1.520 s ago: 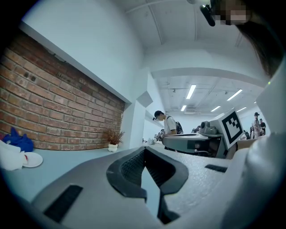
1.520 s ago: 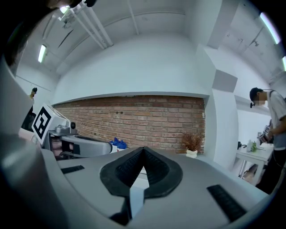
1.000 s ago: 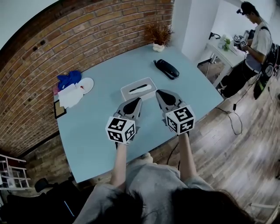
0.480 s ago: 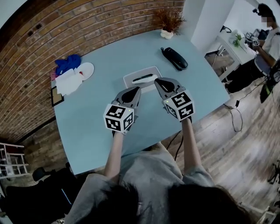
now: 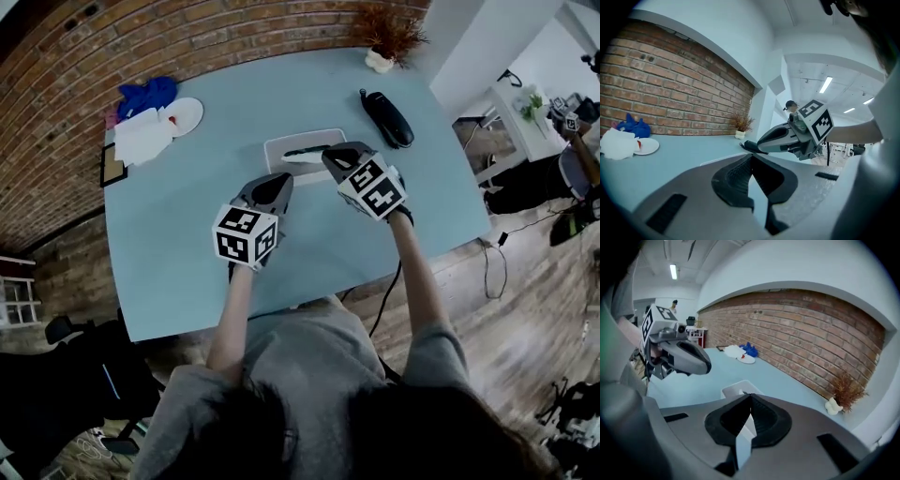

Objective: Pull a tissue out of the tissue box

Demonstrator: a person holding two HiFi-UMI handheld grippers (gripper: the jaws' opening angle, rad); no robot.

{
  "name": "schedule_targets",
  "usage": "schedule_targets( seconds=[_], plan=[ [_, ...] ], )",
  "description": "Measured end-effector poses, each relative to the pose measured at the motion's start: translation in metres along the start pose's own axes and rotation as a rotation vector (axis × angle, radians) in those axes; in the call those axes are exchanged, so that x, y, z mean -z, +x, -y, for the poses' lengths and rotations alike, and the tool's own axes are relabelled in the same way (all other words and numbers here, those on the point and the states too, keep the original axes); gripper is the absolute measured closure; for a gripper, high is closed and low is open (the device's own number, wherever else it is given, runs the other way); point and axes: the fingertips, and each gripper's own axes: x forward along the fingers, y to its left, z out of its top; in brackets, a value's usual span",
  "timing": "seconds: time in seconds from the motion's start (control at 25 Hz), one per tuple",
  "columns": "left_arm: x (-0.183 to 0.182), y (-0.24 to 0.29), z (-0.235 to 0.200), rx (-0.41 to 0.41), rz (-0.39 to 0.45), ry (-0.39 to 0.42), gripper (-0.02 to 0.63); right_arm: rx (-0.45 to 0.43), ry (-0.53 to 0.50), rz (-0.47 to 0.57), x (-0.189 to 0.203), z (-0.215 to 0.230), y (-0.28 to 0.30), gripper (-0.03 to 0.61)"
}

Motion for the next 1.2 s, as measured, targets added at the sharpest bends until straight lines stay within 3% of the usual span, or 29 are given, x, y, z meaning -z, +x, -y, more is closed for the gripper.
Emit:
schedule_targets(
  seconds=[0.16,0.32,0.68,0.84,1.08,1.2],
  plan=[
    [0.009,0.013,-0.003,-0.031,-0.021,0.002,0.611,-0.077,-0.157,-0.128,0.017,0.001,0.020,0.577],
    [0.020,0.023,-0.001,-0.055,-0.046,-0.017,0.611,-0.146,-0.202,-0.162,0.027,-0.001,0.034,0.571],
    [0.040,0.034,0.003,-0.116,-0.080,-0.056,0.611,-0.262,-0.342,-0.263,0.048,-0.002,0.054,0.460],
    [0.044,0.035,0.002,-0.150,-0.077,-0.074,0.611,-0.309,-0.411,-0.295,0.057,-0.005,0.061,0.443],
    [0.044,0.033,-0.005,-0.199,-0.064,-0.099,0.611,-0.327,-0.447,-0.313,0.061,-0.005,0.075,0.449],
    [0.045,0.034,-0.008,-0.217,-0.062,-0.105,0.611,-0.326,-0.449,-0.292,0.055,-0.002,0.076,0.520]
  ],
)
